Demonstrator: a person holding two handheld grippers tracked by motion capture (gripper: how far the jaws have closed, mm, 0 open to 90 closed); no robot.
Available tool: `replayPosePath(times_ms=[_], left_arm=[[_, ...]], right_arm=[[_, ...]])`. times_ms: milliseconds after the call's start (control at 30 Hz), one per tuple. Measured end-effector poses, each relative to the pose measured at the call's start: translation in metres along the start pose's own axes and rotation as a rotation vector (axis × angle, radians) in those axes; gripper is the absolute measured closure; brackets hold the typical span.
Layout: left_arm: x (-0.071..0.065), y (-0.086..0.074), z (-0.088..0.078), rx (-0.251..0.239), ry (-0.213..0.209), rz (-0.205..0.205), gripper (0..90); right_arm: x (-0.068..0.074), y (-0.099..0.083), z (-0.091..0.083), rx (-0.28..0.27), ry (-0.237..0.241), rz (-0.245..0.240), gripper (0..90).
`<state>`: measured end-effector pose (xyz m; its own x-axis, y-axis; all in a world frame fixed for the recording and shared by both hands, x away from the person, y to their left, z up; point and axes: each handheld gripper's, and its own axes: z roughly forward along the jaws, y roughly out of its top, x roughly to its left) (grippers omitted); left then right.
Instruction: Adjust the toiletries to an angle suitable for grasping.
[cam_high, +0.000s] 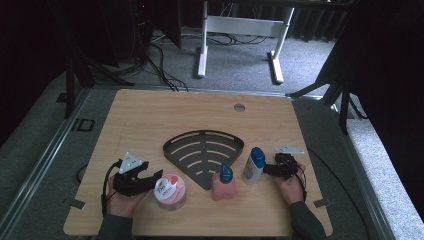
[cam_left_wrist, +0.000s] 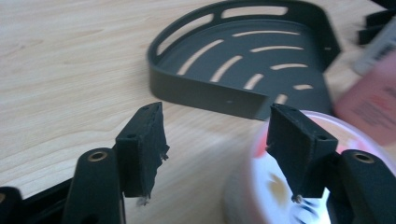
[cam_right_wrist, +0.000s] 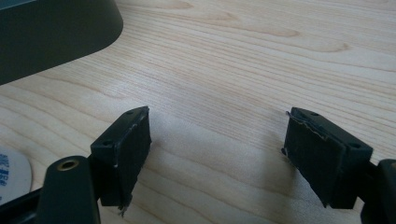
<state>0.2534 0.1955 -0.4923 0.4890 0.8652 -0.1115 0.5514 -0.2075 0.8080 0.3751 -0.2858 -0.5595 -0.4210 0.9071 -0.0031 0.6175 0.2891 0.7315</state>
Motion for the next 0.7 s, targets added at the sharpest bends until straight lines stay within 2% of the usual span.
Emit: replayPosePath(times_ms=[100, 267, 367, 433, 467, 500, 533, 600, 667, 700], left_arm=[[-0.009, -0.001, -0.007, 0.002, -0.035, 0.034, 32.6], [-0.022, -0.006, -0.008, 0.033, -0.061, 0.081, 23.7], [-0.028, -0.010, -0.005, 0.051, -0.069, 0.095, 17.0], [-0.030, -0.011, -0.004, 0.062, -0.072, 0.105, 14.3], [-0.030, -0.011, -0.004, 0.062, -0.072, 0.105, 14.3], [-0.036, -0.013, -0.002, 0.077, -0.074, 0.124, 10.9], [-0.037, -0.014, -0.001, 0.079, -0.072, 0.128, 9.7], [-0.037, -0.015, -0.001, 0.086, -0.074, 0.128, 9.0], [-0.037, -0.015, -0.001, 0.086, -0.074, 0.128, 8.5], [-0.039, -0.017, 0.001, 0.095, -0.075, 0.131, 8.0]], right_arm=[[0.000, 0.000, 0.000, 0.000, 0.001, 0.000, 22.5], [0.001, -0.002, -0.002, 0.001, 0.003, -0.002, 22.6], [0.002, -0.003, -0.008, 0.017, 0.011, -0.008, 31.2], [0.002, -0.003, -0.011, 0.024, 0.023, -0.004, 32.5], [0.003, -0.004, -0.014, 0.024, 0.044, 0.002, 33.1], [0.009, -0.004, -0.024, 0.017, 0.072, -0.023, 34.5], [0.012, -0.004, -0.029, 0.012, 0.074, -0.046, 35.9], [0.019, -0.005, -0.039, 0.001, 0.092, -0.075, 36.5], [0.023, -0.005, -0.044, -0.007, 0.102, -0.085, 36.5], [0.029, -0.006, -0.055, -0.021, 0.126, -0.111, 36.9]])
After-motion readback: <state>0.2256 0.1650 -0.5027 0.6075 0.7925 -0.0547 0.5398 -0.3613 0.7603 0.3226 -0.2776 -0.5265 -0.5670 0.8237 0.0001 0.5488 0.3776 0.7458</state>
